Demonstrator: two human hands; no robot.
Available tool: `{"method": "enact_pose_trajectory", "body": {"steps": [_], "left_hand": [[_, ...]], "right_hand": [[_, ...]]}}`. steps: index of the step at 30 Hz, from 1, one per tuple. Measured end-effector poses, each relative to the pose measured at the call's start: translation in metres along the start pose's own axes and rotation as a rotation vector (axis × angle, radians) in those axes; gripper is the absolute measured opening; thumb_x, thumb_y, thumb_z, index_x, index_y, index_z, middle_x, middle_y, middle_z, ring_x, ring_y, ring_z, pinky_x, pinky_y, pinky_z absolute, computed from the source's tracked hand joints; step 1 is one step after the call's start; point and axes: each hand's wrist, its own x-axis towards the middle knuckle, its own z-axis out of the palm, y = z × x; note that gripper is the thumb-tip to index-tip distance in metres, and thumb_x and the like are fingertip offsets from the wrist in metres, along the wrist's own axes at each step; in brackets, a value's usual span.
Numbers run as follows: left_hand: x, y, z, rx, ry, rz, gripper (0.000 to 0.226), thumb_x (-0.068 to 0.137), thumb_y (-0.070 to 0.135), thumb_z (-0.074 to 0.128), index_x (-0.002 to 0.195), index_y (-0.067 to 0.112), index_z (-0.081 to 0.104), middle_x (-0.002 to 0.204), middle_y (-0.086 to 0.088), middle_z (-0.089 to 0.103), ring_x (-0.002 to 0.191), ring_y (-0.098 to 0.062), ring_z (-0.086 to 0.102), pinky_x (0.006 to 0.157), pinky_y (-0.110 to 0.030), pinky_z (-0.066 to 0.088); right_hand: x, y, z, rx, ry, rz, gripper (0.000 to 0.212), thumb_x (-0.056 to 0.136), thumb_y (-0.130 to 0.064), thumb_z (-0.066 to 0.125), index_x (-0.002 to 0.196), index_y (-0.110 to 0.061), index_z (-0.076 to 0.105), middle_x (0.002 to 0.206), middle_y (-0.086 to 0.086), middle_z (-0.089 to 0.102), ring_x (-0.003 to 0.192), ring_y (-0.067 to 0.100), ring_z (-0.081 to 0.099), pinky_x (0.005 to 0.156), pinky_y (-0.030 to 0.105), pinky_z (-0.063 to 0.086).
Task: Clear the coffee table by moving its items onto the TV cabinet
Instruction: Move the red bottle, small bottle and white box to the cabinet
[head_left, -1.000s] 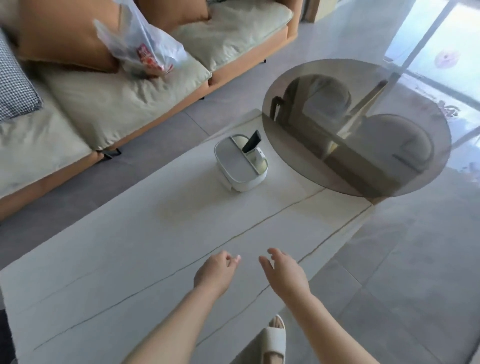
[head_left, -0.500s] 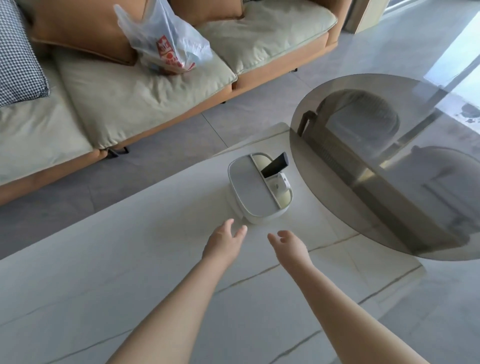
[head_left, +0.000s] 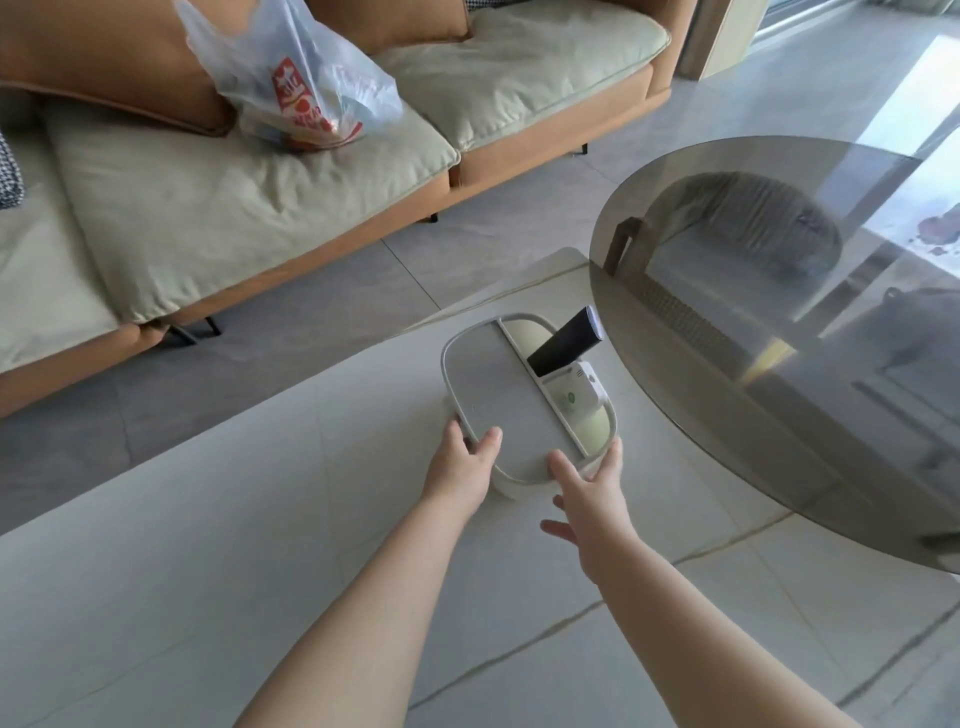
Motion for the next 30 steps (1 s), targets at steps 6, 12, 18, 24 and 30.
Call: {"method": "enact_pose_trajectory", "body": {"steps": [6,12,18,24,30], "left_hand": [[-0.008,-0.001,0.009,-0.236,0.044,-0.055,0.04,0.092,0.025,0.056,0.13,0.023,0.047,0.114,-0.002,0.061,0.104,-0.021,0.058,0.102,-0.042,0.046],[-0.041,-0.005,0.012,-0.356,0.093,-0.125,0.044,0.091,0.019,0.059,0.133,0.018,0.046,0.108,0.002,0.061,0.097,-0.019,0.061,0.092,-0.033,0.05],[-0.096,0.003,0.01,-0.511,0.049,-0.187,0.053,0.086,0.014,0.066,0.134,0.027,0.047,0.092,0.013,0.065,0.086,-0.009,0.065,0.068,-0.023,0.054],[-0.166,0.014,0.012,-0.525,-0.084,-0.191,0.059,0.083,0.014,0.069,0.136,0.027,0.047,0.106,0.005,0.069,0.095,-0.012,0.067,0.068,-0.024,0.054],[-0.251,0.031,0.021,-0.441,-0.263,-0.165,0.061,0.083,0.016,0.069,0.138,0.029,0.044,0.112,0.002,0.068,0.102,-0.019,0.066,0.08,-0.029,0.054]], "right_hand": [[0.002,0.006,-0.002,0.137,-0.042,-0.027,0.076,0.09,-0.022,0.056,0.142,-0.049,0.007,0.096,0.0,0.048,0.096,0.029,0.059,0.082,0.046,0.056],[-0.024,0.014,-0.016,0.123,-0.064,-0.005,0.073,0.09,-0.023,0.056,0.141,-0.049,0.01,0.132,0.008,0.049,0.108,0.029,0.057,0.085,0.047,0.056],[-0.078,0.017,-0.046,0.169,-0.037,-0.012,0.072,0.09,-0.025,0.059,0.138,-0.054,0.015,0.135,0.003,0.051,0.108,0.026,0.059,0.08,0.043,0.058],[-0.153,0.028,-0.084,0.307,0.051,0.007,0.076,0.088,-0.022,0.062,0.142,-0.049,0.016,0.13,0.003,0.055,0.105,0.029,0.062,0.076,0.042,0.058],[-0.245,0.036,-0.128,0.423,0.197,0.015,0.08,0.086,-0.019,0.065,0.144,-0.045,0.016,0.128,0.007,0.056,0.107,0.032,0.061,0.078,0.046,0.058]]}}
